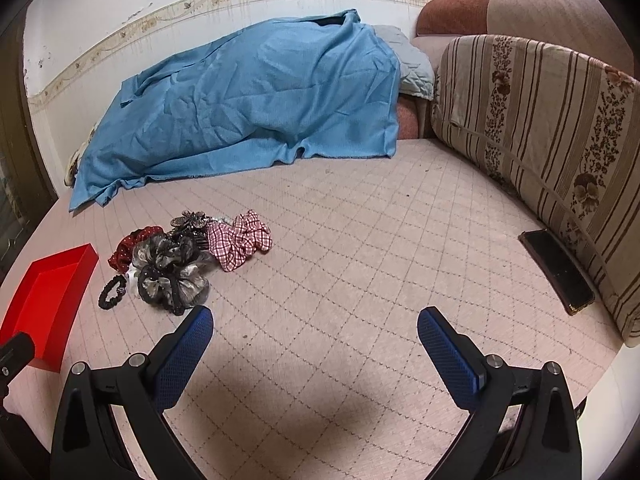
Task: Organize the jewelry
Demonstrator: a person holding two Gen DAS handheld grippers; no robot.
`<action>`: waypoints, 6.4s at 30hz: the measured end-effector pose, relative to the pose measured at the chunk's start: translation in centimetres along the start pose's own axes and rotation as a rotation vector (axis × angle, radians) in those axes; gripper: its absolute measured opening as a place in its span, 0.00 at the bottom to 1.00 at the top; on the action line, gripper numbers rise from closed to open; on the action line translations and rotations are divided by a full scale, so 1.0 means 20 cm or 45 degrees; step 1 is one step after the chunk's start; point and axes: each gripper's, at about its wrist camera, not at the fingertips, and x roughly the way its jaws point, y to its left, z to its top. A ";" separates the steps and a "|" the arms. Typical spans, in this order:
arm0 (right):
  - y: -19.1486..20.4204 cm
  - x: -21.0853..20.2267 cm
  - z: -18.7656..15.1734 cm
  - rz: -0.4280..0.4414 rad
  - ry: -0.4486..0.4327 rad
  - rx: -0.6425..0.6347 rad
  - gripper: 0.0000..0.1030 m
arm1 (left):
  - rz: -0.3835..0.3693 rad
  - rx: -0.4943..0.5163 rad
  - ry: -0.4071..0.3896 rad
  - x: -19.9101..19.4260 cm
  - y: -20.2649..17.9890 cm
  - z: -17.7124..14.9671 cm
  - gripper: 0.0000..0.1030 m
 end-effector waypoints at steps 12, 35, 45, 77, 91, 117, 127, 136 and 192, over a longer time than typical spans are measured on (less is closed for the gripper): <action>0.00 0.10 -0.03 0.013 0.072 -0.007 1.00 | 0.000 0.011 0.078 0.12 -0.02 -0.01 1.00; 0.03 0.35 0.03 0.087 0.185 -0.059 1.00 | -0.160 0.009 0.153 0.31 0.08 0.12 0.76; 0.13 0.60 0.22 0.315 0.242 -0.080 0.87 | -0.342 0.050 0.254 0.56 -0.10 0.24 0.48; 0.20 0.97 0.36 0.482 0.346 0.038 0.11 | -0.481 -0.032 0.295 0.82 -0.21 0.36 0.11; 0.25 0.56 0.40 0.524 0.239 -0.015 0.10 | -0.438 -0.177 0.147 0.44 0.17 0.36 0.11; 1.70 0.57 0.30 0.822 0.418 -0.518 0.11 | 0.054 -0.458 0.204 0.77 1.48 0.41 0.12; 1.97 0.81 0.21 0.818 0.528 -0.499 0.13 | 0.060 -0.529 0.231 0.87 1.61 0.40 0.14; 1.97 0.78 0.22 0.813 0.498 -0.505 0.50 | 0.058 -0.574 0.135 0.68 1.64 0.41 0.29; 0.60 1.00 0.19 0.735 0.473 -0.032 0.43 | -0.462 -0.169 0.398 1.14 0.21 0.51 0.20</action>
